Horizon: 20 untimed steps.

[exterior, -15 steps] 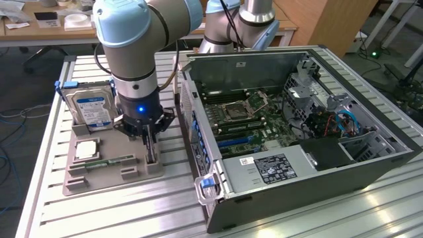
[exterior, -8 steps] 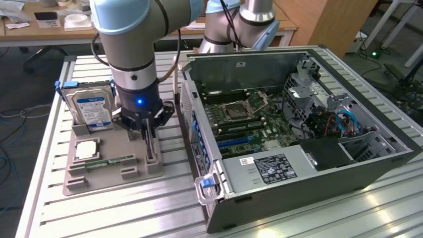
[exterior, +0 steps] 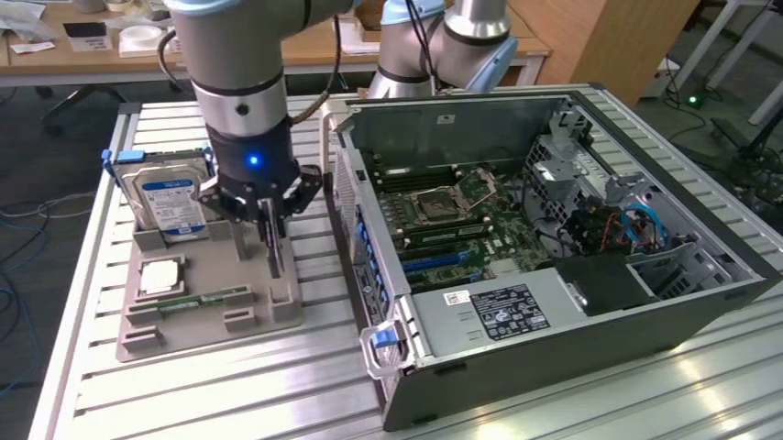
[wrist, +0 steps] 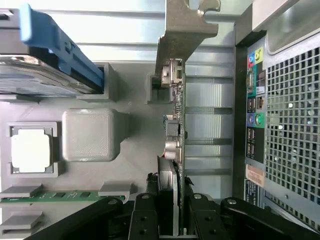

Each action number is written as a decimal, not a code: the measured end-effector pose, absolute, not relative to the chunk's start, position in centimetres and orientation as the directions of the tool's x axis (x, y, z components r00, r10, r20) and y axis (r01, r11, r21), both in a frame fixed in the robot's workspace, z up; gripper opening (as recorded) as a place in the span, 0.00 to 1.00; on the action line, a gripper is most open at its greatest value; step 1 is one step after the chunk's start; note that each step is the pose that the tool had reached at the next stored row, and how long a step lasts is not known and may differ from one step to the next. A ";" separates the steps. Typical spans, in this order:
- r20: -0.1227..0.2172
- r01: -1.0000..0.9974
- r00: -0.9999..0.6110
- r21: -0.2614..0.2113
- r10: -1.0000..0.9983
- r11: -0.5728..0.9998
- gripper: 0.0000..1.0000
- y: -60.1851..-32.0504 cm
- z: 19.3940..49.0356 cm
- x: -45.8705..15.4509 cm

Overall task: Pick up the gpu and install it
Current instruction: 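Pick up the gpu and move the gpu toward the slot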

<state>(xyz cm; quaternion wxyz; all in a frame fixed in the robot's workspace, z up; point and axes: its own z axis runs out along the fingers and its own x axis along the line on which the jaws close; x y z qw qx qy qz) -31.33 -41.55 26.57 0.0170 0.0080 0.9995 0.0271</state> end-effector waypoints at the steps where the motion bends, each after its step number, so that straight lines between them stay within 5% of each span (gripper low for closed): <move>1: -0.034 0.015 -0.999 0.054 0.017 0.998 0.27 -41.5 27.0 -31.3; 20: -0.034 0.015 -0.999 0.055 0.017 0.998 0.27 -41.5 35.7 -31.3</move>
